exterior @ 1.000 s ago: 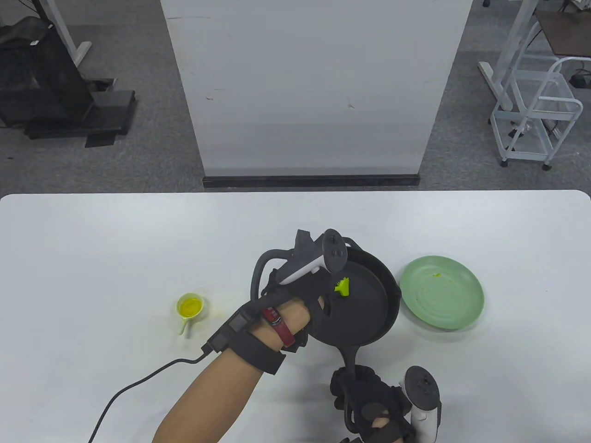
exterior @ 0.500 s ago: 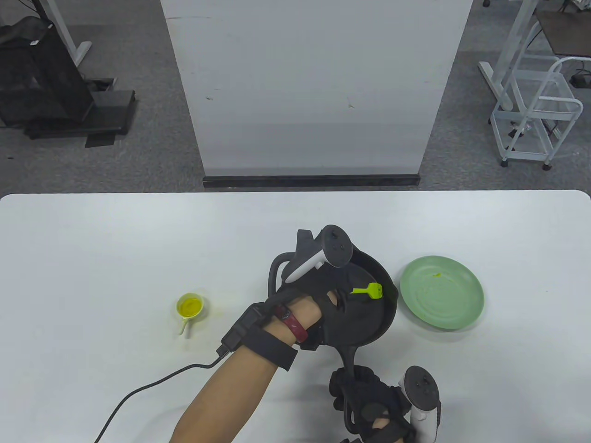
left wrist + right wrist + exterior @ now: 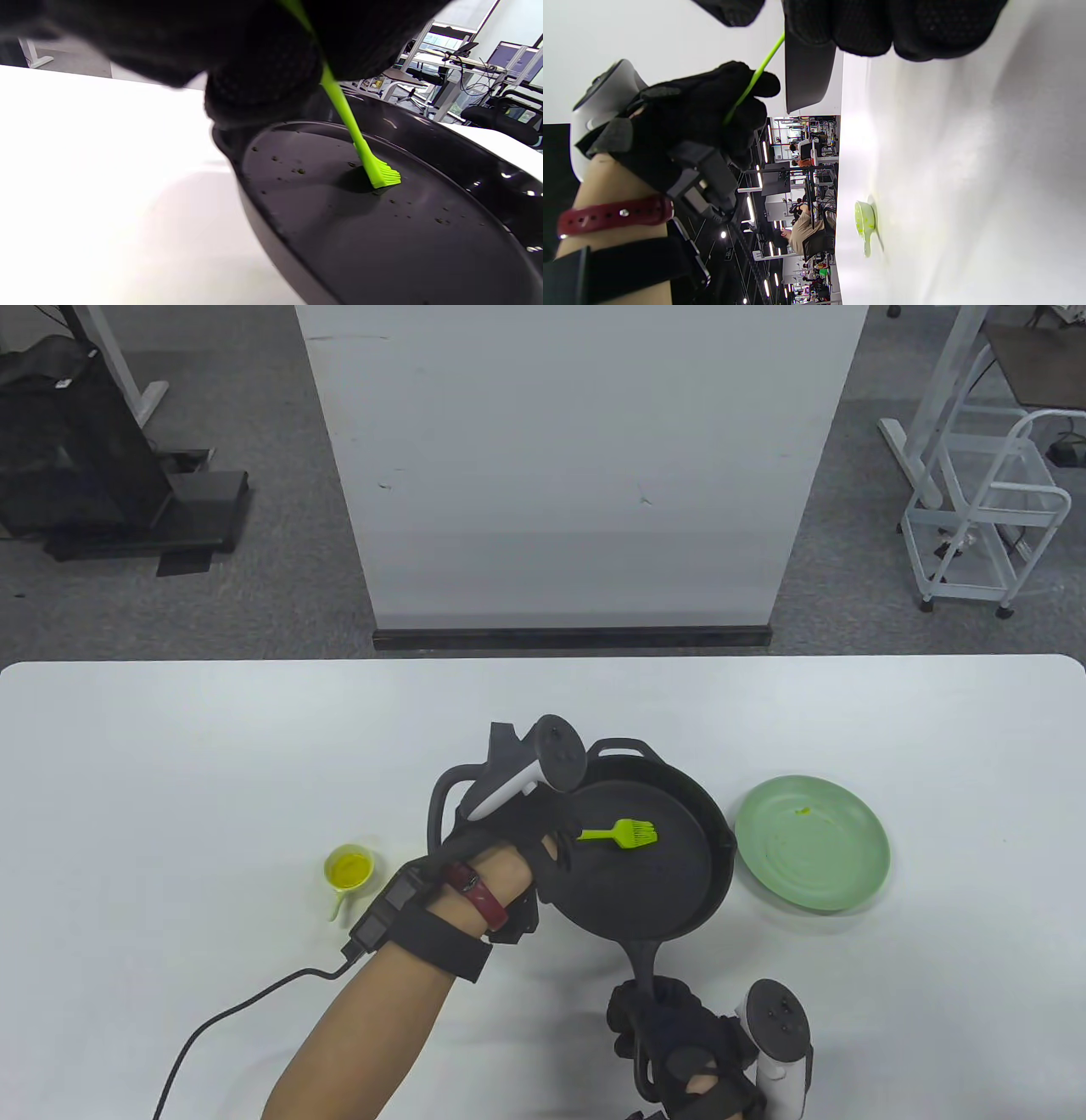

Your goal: Brush oil on frying pan surface

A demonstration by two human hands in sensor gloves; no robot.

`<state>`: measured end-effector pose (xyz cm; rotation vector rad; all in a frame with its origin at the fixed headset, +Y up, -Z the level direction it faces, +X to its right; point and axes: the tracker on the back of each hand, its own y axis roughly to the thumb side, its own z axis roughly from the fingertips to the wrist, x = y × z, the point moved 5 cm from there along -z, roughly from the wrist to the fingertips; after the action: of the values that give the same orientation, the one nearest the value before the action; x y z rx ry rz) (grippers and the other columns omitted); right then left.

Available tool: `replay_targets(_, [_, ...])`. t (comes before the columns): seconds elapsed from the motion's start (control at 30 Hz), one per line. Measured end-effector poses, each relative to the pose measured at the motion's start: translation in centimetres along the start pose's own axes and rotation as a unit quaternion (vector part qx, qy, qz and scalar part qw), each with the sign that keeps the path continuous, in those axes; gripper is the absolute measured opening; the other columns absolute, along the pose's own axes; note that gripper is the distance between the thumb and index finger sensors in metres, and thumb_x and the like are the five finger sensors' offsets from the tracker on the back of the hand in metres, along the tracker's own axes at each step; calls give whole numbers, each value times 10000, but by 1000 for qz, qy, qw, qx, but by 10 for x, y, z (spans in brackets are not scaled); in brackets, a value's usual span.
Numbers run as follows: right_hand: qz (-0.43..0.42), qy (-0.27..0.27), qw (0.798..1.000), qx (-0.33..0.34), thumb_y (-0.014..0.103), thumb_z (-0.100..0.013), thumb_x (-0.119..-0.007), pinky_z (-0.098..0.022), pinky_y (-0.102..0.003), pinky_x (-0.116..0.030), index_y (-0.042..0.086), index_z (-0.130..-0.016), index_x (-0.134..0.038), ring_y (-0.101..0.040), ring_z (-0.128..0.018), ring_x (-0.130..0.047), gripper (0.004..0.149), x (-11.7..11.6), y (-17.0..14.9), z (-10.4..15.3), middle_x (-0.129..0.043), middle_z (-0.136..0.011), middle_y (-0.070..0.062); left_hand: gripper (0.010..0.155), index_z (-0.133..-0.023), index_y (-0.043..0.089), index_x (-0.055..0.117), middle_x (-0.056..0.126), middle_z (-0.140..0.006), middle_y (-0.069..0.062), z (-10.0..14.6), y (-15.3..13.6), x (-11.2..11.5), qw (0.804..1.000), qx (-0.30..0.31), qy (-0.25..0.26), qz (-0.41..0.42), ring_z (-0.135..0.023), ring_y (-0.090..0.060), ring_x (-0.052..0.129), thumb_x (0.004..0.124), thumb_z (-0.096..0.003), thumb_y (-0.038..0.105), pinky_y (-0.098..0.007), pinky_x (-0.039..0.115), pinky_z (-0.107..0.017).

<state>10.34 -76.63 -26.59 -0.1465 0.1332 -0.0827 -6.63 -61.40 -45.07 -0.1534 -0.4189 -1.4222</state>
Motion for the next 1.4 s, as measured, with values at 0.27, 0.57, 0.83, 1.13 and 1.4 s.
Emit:
replay_targets(0.27, [-2,-3,1000,0,394,-438,-708,-415,-420,-764,43,-761,-652,-486,-663,-750,480,1,0,0,-694,-783,-253,489,-851,126,833,1009,-478,-37,10,-27,-10,999,-28,20,-19,-151,-244,943,763,-473,428,-437,851,-161])
replay_targets(0.57, [-7,-4,1000,-4,393,-439,-707,-416,-420,-764,43,-761,-651,-485,-665,-749,479,2,0,1,-692,-785,-254,491,-857,130,830,1007,-485,-37,21,-47,-14,997,-52,31,-49,-158,-244,944,755,-476,430,-438,850,-166])
replay_targets(0.83, [-8,-4,1000,-4,393,-440,-707,-417,-419,-764,43,-763,-649,-485,-666,-748,480,2,0,1,-690,-786,-254,529,-869,125,817,998,-487,-28,23,-62,3,999,-44,1,-15,-165,-239,938,743,-470,466,-434,848,-171])
replay_targets(1.13, [-8,-4,1000,-5,395,-440,-705,-418,-419,-763,45,-763,-648,-485,-666,-749,479,2,-1,1,-690,-786,-253,452,-802,140,828,974,-516,-10,32,-108,13,985,-2,-23,169,-195,-229,940,758,-462,429,-427,851,-190])
replay_targets(1.4, [-4,-1,1000,2,398,-441,-702,-418,-416,-766,47,-763,-648,-482,-668,-749,479,1,1,1,-691,-786,-249,459,-811,107,799,992,-516,-29,57,-201,22,948,-28,-18,316,-170,-237,961,732,-472,411,-426,856,-158])
